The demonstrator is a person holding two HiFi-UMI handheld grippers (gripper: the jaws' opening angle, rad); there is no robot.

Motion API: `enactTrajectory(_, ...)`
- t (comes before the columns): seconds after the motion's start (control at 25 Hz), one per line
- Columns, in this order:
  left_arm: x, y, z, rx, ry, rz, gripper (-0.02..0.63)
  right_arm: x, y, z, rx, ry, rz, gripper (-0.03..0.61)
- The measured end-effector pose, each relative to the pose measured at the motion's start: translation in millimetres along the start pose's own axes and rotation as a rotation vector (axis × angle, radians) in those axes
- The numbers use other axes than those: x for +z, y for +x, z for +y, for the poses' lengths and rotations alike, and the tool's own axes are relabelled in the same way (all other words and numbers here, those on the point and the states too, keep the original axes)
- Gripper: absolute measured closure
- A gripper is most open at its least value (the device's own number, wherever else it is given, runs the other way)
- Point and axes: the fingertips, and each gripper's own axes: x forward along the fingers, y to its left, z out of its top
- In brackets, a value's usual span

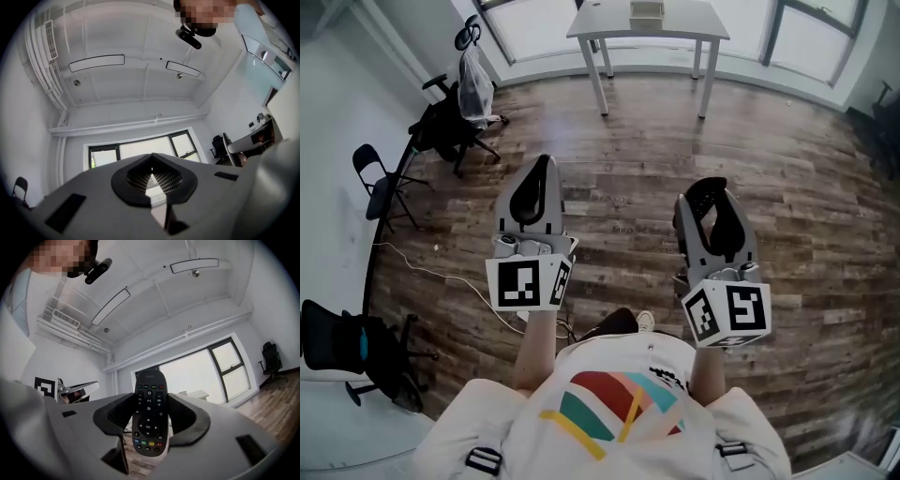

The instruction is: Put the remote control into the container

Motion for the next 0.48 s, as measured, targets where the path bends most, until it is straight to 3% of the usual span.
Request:
enactTrajectory(0.2,3.7,-0.1,27.3,0.063,0.030,0.004,0.606,-8.3,1.5,3.1,0.024,0.023,0.013,0.345)
enactTrajectory(0.48,1.5,24.0,16.8,0.022,0.057,0.008,0.606,-7.1,-1.8,-14.9,-0.005,0.049,-0.001,0.345)
